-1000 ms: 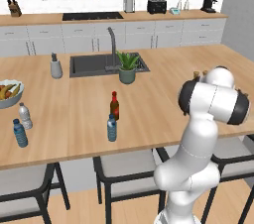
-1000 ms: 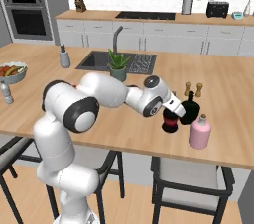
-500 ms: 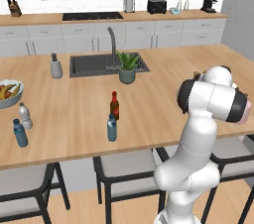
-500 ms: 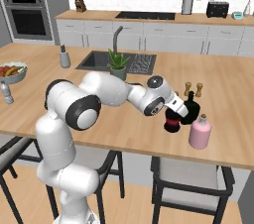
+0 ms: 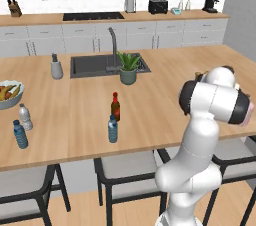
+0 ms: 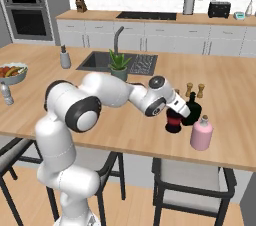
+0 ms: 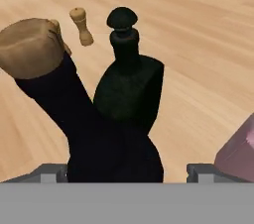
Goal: Move the plastic bottles in the middle to the plastics group, and the glass bottles in the middle to the glass group.
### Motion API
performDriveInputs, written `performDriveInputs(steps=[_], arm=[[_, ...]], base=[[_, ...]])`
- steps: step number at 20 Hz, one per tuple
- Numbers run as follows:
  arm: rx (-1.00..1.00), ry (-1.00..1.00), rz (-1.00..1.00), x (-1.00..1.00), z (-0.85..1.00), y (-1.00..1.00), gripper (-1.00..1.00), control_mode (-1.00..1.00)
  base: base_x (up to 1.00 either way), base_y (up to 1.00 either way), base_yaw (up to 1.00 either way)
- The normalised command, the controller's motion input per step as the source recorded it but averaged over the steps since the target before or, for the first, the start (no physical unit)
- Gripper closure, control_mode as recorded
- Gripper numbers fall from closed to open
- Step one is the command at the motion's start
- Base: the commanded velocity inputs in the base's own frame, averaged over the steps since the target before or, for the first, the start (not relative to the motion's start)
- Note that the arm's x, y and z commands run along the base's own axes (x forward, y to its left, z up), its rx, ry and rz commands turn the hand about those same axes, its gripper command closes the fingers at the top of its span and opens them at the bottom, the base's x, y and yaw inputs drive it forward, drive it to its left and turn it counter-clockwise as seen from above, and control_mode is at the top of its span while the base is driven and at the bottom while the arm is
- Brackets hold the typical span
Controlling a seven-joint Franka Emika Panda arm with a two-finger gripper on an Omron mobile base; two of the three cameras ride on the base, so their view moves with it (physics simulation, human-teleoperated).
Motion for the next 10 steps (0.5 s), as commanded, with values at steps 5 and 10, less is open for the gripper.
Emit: performDriveInputs(steps=[5,10], arm=[[0.0,-0.04,0.0,-0.24,0.49,0.06,-1.0,-1.0],[-0.01,-0.02,0.01,-0.71,0.4,0.47,-1.0,-1.0]], base=[[0.0,0.0,0.0],[0.0,0.0,0.0]])
